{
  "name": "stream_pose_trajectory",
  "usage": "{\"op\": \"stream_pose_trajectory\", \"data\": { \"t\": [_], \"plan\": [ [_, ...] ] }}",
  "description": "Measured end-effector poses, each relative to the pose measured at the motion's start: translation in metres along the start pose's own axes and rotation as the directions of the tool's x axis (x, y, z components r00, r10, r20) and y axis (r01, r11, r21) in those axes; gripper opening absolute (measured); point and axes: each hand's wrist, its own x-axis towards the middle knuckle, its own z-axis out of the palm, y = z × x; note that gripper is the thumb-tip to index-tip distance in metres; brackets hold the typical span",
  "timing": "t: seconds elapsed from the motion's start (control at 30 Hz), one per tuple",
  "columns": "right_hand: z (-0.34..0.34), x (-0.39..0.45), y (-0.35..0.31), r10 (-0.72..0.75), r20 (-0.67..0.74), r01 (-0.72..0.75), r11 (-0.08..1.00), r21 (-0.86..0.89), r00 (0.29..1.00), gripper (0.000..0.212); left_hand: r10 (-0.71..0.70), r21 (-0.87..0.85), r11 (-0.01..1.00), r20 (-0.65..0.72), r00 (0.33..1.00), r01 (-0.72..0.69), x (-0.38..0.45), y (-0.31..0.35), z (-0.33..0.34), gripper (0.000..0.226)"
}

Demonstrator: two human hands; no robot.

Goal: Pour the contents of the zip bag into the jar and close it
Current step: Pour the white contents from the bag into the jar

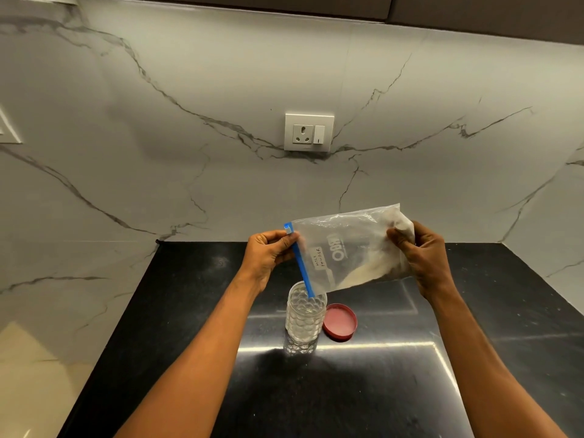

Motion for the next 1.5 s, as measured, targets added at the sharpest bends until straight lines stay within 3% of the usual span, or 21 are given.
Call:
{"op": "stream_pose_trajectory", "data": {
  "t": [0.63, 0.83, 1.0, 1.17, 1.5],
  "plan": [
    [0.001, 0.007, -0.006, -0.066, 0.069, 0.071, 0.995, -0.070, 0.995, 0.026, -0.008, -0.051, 0.999, 0.002, 1.000, 0.008, -0.005, -0.002, -0.003, 0.014],
    [0.002, 0.005, -0.013, -0.074, 0.097, 0.079, 0.996, -0.045, 0.993, 0.018, -0.004, -0.064, 0.998, 0.003, 1.000, 0.004, -0.007, -0.002, -0.003, 0.012],
    [0.003, 0.006, -0.017, -0.090, 0.116, 0.097, 0.994, -0.053, 0.989, 0.017, -0.009, -0.085, 0.996, -0.008, 1.000, 0.008, -0.009, -0.003, -0.004, 0.021],
    [0.003, 0.006, -0.019, -0.086, 0.148, 0.094, 0.994, -0.047, 0.985, 0.022, -0.016, -0.101, 0.995, -0.019, 1.000, 0.014, -0.013, -0.005, -0.005, 0.011],
    [0.007, 0.002, -0.026, -0.111, 0.187, 0.125, 0.990, -0.062, 0.976, 0.014, -0.027, -0.125, 0.992, -0.062, 0.998, 0.019, -0.018, -0.012, -0.009, 0.012]
  ]
}}
